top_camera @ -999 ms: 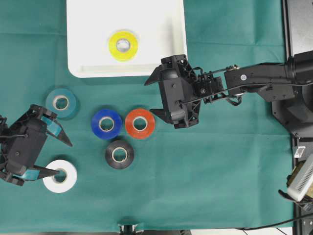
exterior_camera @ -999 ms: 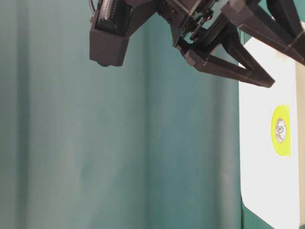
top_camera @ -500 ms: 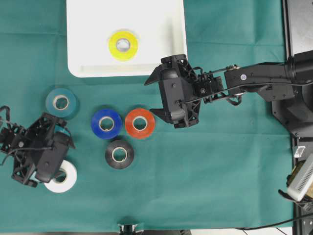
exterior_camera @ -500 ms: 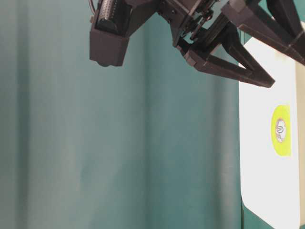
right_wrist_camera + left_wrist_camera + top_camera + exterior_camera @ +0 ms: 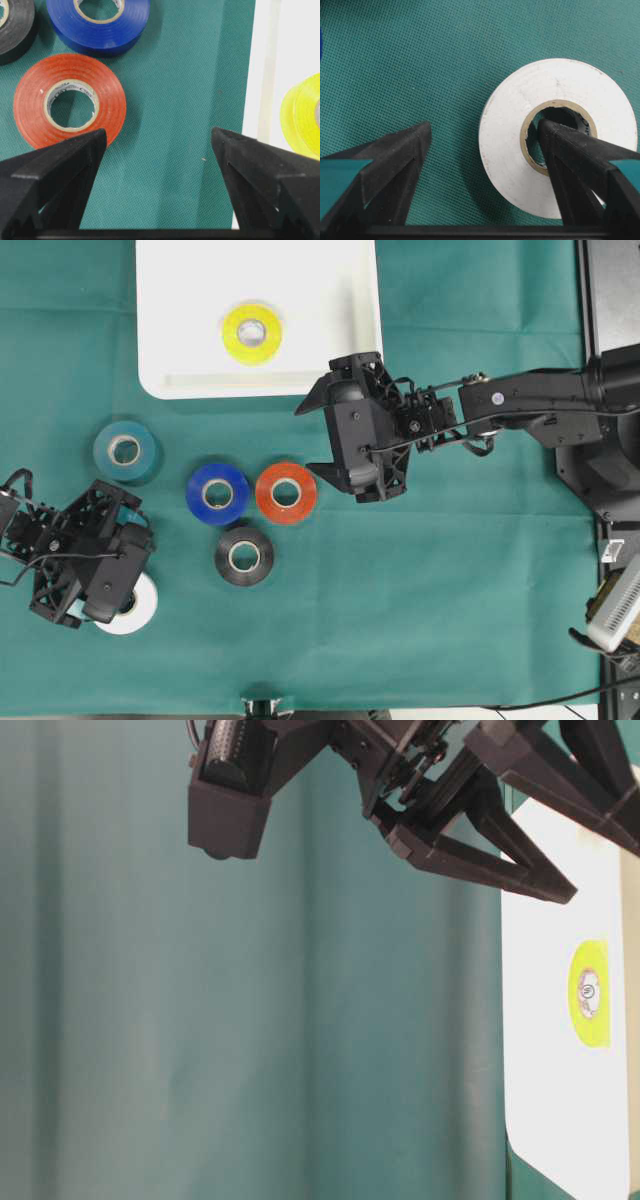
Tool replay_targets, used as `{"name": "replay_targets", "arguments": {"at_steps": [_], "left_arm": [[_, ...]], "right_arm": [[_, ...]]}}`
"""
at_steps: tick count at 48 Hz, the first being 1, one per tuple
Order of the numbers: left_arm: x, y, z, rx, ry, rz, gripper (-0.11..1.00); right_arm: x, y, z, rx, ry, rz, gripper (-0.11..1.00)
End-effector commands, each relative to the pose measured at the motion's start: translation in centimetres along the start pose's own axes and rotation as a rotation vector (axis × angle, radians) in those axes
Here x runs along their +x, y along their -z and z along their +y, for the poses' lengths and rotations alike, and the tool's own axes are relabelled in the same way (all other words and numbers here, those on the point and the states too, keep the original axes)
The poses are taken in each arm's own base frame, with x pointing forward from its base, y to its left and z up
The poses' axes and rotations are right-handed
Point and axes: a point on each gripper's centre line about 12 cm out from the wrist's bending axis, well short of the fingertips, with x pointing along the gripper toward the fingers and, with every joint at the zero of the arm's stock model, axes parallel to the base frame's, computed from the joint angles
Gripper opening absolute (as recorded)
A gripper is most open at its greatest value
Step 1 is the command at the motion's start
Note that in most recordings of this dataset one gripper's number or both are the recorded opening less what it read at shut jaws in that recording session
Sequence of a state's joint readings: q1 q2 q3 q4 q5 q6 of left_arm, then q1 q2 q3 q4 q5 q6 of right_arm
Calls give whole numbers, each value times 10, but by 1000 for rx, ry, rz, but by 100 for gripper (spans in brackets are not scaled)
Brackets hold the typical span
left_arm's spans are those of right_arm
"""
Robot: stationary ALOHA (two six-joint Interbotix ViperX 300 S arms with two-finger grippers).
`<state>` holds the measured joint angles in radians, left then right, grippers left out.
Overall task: Put the tape alternately from left to right into the white case.
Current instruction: 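Lower the left gripper into the white roll's core and grip it, then carry the white roll with the left gripper into the white tray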
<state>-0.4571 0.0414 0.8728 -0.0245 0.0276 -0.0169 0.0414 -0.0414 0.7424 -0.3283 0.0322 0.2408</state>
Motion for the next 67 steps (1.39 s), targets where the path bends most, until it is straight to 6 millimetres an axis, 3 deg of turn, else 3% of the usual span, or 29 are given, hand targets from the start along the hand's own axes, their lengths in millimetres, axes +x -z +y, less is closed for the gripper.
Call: {"name": "replay_targets", "arguments": {"at_steps": [1, 11, 15, 22, 44, 57, 67], "left_arm": [[-2, -9, -2, 2, 4, -29, 90], [-4, -10, -2, 4, 4, -34, 83], [-4, -11, -2, 4, 4, -37, 67], [-4, -11, -2, 5, 5, -37, 28], [-5, -13, -3, 3, 5, -43, 28], [-19, -48, -9, 14, 18, -122, 28], [-31, -57, -9, 18, 17, -84, 28]], "right_arm": [[-6, -9, 0, -2, 0, -37, 82], [-7, -10, 0, -1, 0, -38, 82], [-6, -9, 0, -2, 0, -37, 82], [-7, -10, 0, -1, 0, -40, 82], [-6, -9, 0, -2, 0, -37, 82], [-6, -9, 0, -1, 0, -34, 82], [-7, -9, 0, -1, 0, -35, 82]]}}
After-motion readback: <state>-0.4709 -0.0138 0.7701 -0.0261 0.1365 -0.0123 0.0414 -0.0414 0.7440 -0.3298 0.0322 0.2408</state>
